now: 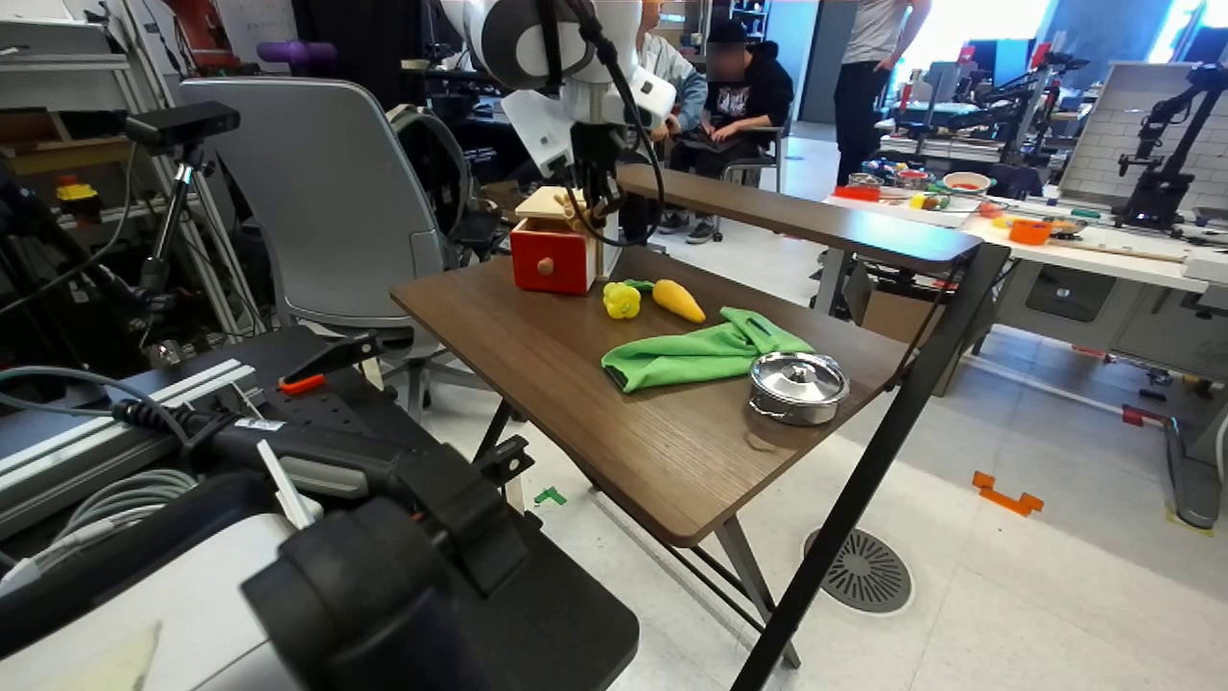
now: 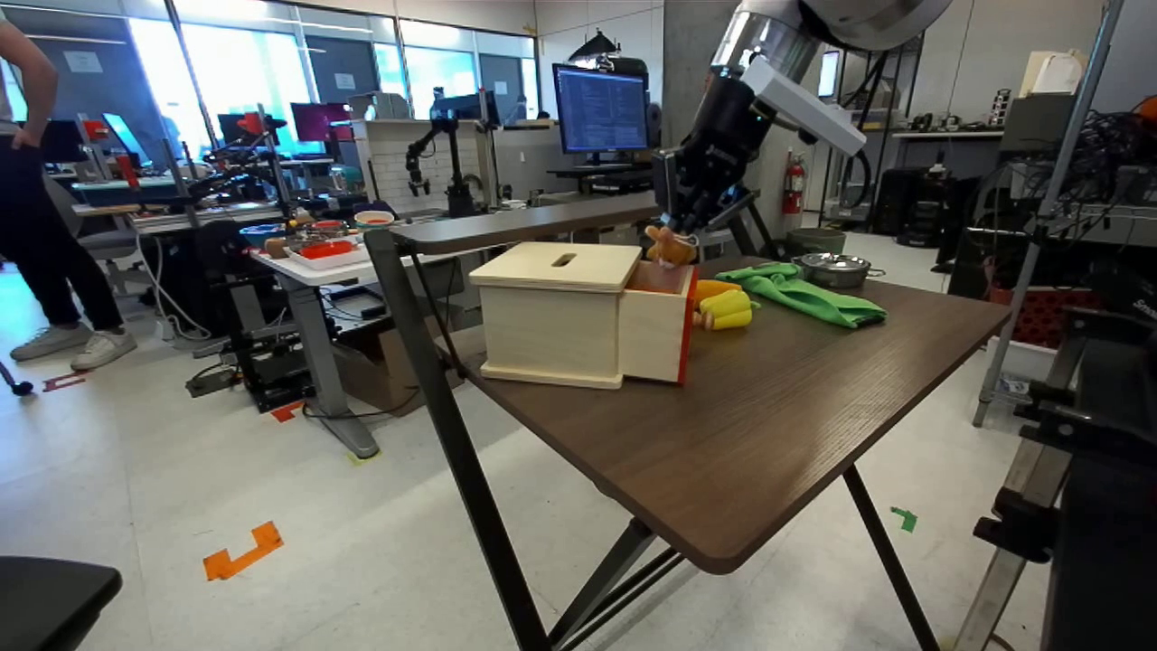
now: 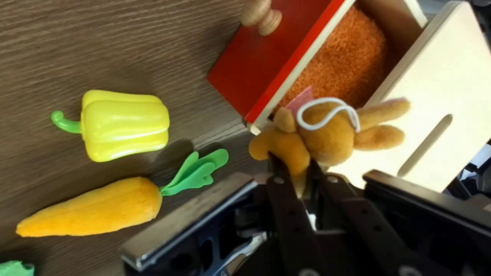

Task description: Put the brown toy inside the drawer

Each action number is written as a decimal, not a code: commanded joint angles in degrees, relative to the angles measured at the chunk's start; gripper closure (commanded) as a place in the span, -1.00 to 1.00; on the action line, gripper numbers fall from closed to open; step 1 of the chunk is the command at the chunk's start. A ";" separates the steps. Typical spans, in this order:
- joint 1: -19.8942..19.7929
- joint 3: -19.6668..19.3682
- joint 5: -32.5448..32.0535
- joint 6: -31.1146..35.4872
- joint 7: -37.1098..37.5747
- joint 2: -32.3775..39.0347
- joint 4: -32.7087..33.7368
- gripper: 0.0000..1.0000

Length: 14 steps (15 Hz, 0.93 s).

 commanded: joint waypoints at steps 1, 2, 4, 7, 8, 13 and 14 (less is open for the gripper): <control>1.61 -0.96 -1.83 -3.52 0.06 3.87 6.15 0.94; 1.82 -0.99 -2.14 -4.22 0.08 4.39 7.16 0.94; 2.16 -1.00 -2.72 -5.75 -0.03 5.18 8.62 0.94; 2.63 -1.37 -3.01 -7.38 0.22 5.27 9.47 0.94; 2.48 -1.19 -2.94 -7.51 -0.15 5.03 9.31 0.94; 2.47 -0.68 -2.67 -7.08 -0.49 2.59 7.27 0.94; 2.46 -0.66 -2.60 -7.05 -0.54 2.29 6.96 0.94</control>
